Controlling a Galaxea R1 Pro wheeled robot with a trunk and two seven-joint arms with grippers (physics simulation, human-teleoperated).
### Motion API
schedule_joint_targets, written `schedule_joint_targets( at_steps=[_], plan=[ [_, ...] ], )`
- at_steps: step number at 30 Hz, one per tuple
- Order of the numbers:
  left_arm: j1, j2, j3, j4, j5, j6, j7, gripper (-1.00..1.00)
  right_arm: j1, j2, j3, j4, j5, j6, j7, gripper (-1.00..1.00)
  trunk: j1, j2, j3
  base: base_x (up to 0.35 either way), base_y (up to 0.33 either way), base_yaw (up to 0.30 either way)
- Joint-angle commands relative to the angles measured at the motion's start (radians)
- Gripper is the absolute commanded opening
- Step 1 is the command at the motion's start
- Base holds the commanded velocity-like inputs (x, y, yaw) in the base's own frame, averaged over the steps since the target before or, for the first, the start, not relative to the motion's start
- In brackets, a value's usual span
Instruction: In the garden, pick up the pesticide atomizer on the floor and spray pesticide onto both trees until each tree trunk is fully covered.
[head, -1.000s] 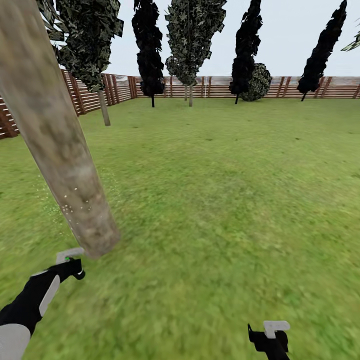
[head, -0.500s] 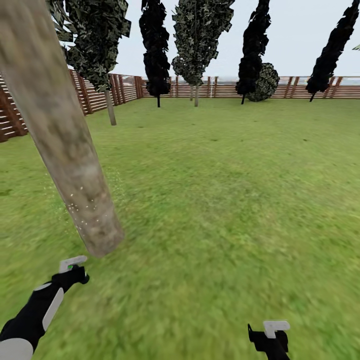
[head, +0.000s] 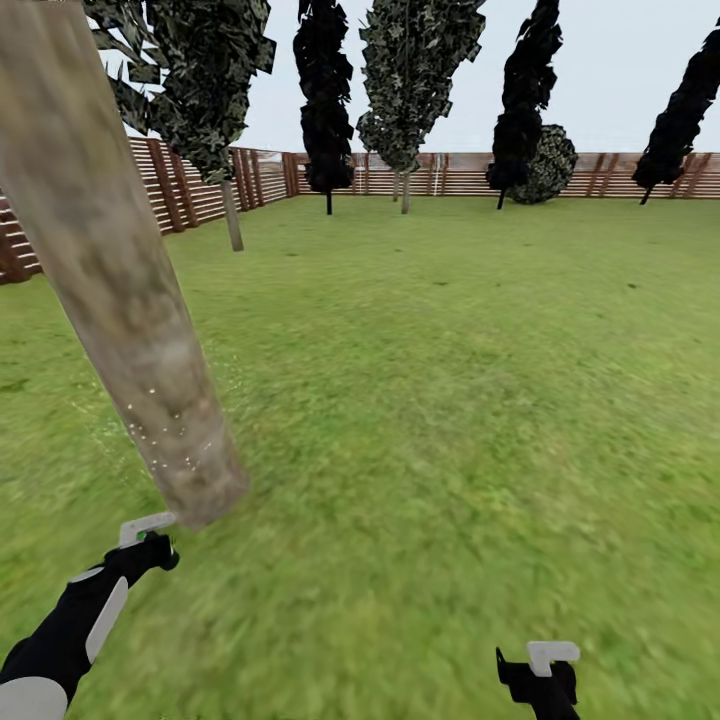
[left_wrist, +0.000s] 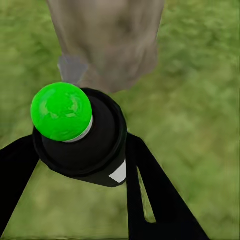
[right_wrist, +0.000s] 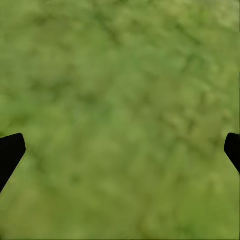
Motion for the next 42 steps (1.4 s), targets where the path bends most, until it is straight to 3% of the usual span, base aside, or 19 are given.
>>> schedule_joint_targets(
  at_steps=[1, 15, 20, 34, 42],
  plan=[
    [-0.001, 0.000, 0.003, -0.001, 0.007, 0.007, -0.004, -1.00, -0.001, 0.000, -0.005, 0.001, 0.011, -0.003, -0.005, 1.00, 0.000, 0.000, -0.001, 0.003, 0.000, 0.277],
    [-0.001, 0.003, 0.005, 0.018, -0.003, 0.008, -0.001, -1.00, -0.001, 0.001, -0.005, 0.001, 0.011, -0.003, -0.005, 1.00, 0.000, 0.000, -0.001, 0.071, -0.194, 0.130],
    [-0.001, 0.004, 0.002, 0.047, -0.004, 0.008, 0.042, -1.00, -0.001, 0.001, -0.005, 0.001, 0.011, -0.003, -0.004, 1.00, 0.000, 0.000, -0.001, 0.126, -0.261, 0.277],
    [-0.001, 0.000, -0.002, 0.048, -0.005, 0.008, 0.046, -1.00, -0.001, 0.001, -0.005, 0.001, 0.012, -0.003, -0.003, 1.00, 0.000, 0.000, -0.001, 0.214, -0.201, 0.089],
    [-0.001, 0.000, -0.002, 0.047, -0.005, 0.008, 0.046, -1.00, -0.001, 0.001, -0.005, 0.001, 0.012, -0.003, -0.004, 1.00, 0.000, 0.000, -0.001, 0.121, -0.254, 0.251]
  ],
)
